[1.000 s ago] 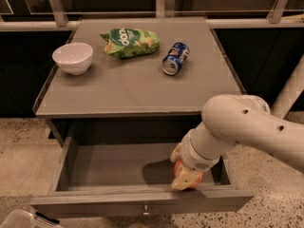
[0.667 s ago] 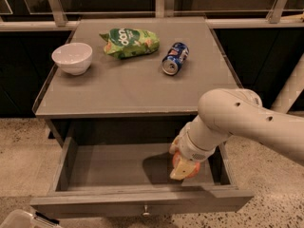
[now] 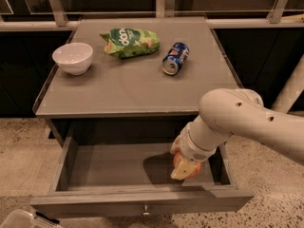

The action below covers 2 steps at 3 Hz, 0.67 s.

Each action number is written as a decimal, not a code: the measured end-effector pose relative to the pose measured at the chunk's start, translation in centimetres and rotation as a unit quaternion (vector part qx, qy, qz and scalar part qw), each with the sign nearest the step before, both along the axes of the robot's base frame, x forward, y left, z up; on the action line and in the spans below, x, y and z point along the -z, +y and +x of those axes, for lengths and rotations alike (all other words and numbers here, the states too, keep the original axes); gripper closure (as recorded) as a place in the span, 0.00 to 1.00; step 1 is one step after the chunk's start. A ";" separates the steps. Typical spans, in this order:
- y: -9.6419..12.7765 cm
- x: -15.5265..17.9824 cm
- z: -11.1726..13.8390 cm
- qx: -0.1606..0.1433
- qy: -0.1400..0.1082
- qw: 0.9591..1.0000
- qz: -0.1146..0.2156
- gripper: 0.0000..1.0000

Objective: Place apple into top drawer

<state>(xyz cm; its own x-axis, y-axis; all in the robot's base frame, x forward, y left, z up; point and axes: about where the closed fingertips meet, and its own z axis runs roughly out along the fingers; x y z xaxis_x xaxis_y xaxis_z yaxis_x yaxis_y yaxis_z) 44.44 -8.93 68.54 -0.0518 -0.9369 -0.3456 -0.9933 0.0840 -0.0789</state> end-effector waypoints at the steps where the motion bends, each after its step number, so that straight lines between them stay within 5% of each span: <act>1: 0.0 0.0 0.0 0.000 0.000 1.000 0.000 0.58; 2: 0.0 0.0 0.0 0.000 0.000 1.000 0.000 0.35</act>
Offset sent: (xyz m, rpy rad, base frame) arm 0.0000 0.0000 0.0000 0.0000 0.0000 0.0000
